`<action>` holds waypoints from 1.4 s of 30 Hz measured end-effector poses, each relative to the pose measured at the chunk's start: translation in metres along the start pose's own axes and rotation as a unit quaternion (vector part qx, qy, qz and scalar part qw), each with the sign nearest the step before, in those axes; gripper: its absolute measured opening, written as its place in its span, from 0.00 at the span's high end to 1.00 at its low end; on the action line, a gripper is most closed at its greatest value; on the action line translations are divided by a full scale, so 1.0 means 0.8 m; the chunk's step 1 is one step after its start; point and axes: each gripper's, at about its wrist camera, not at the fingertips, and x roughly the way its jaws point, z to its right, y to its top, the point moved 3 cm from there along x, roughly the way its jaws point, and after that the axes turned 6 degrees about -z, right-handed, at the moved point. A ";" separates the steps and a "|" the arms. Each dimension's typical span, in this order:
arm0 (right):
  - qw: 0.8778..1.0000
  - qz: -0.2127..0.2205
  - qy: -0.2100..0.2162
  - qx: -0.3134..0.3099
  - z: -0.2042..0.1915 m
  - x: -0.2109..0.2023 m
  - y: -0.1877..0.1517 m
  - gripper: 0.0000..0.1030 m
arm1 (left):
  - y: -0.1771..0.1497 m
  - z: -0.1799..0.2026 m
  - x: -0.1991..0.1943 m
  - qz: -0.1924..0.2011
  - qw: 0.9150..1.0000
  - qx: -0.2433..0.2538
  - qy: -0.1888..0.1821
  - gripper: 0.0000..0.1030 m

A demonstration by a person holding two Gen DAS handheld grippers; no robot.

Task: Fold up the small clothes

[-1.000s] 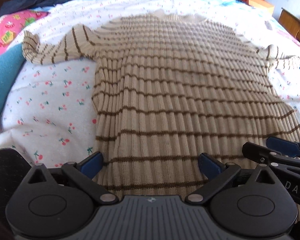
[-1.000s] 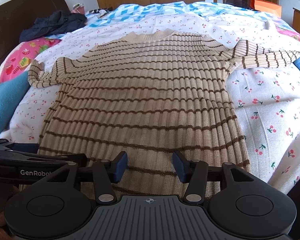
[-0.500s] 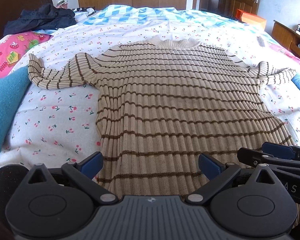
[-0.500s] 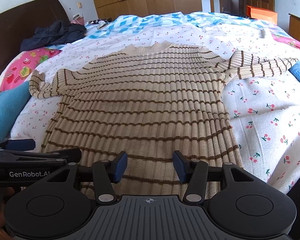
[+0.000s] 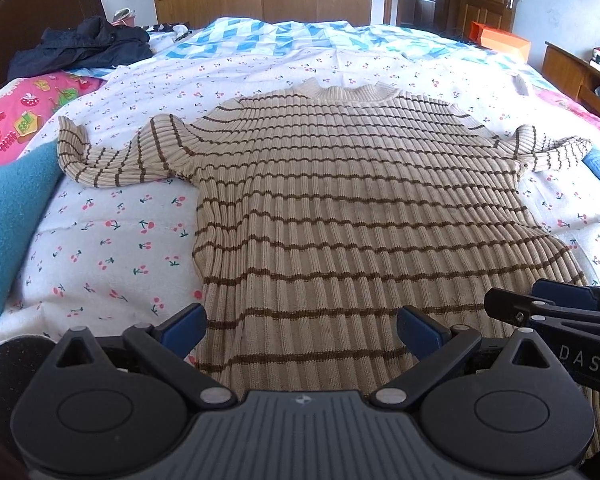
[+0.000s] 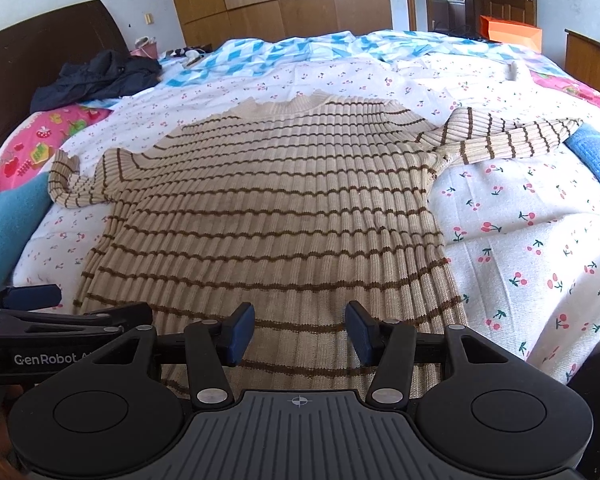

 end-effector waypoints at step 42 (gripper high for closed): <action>0.995 0.043 -0.061 -0.069 -0.044 -0.032 0.028 0.47 | 0.004 -0.024 -0.021 0.040 0.998 -0.038 -0.022 0.00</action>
